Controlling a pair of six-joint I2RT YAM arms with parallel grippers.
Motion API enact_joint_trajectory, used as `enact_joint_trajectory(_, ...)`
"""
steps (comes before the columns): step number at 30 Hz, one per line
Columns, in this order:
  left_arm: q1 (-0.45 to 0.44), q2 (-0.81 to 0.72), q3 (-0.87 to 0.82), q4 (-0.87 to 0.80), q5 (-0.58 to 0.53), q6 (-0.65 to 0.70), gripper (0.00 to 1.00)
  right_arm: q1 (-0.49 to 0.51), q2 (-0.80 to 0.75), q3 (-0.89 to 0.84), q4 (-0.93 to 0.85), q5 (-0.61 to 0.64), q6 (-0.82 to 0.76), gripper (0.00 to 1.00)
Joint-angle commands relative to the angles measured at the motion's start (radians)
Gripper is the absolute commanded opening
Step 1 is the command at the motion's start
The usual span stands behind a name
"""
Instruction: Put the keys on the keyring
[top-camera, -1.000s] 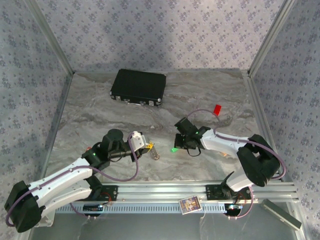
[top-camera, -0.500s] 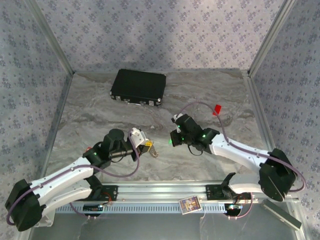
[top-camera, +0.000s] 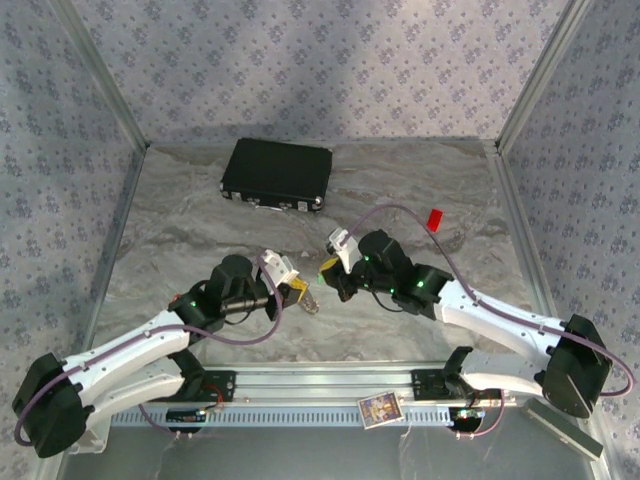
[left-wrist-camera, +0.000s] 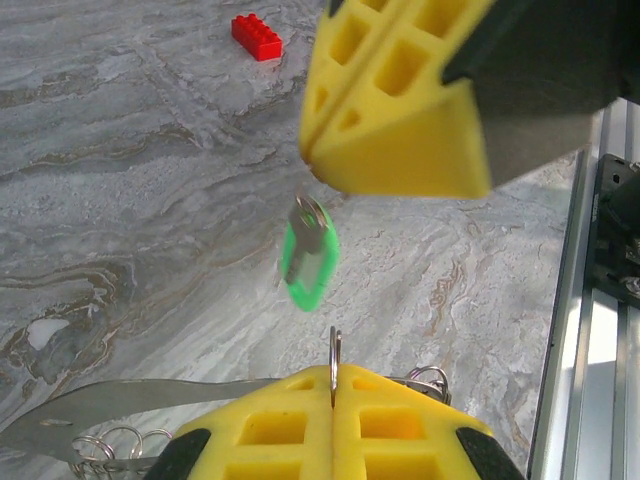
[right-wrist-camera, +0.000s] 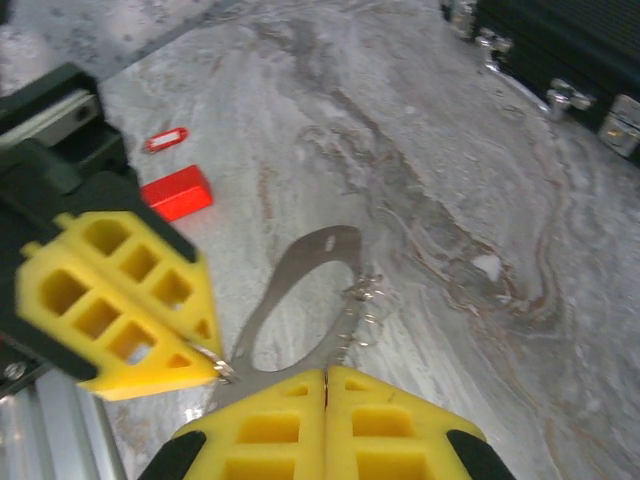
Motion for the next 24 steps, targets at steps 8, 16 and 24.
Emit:
enact_joint_trajectory(8,-0.009,0.0,0.044,-0.008,-0.002,-0.014,0.0,0.03,0.013,0.01,0.019,-0.119,-0.084,0.0)
enact_joint_trajectory(16,-0.01,0.004,0.044,-0.005,-0.003,-0.013,0.0,0.04,0.043,0.025,0.023,-0.14,-0.096,0.0)
enact_joint_trajectory(24,-0.01,0.004,0.039,-0.005,0.003,-0.009,0.0,0.046,0.057,0.029,0.044,-0.113,-0.085,0.0)
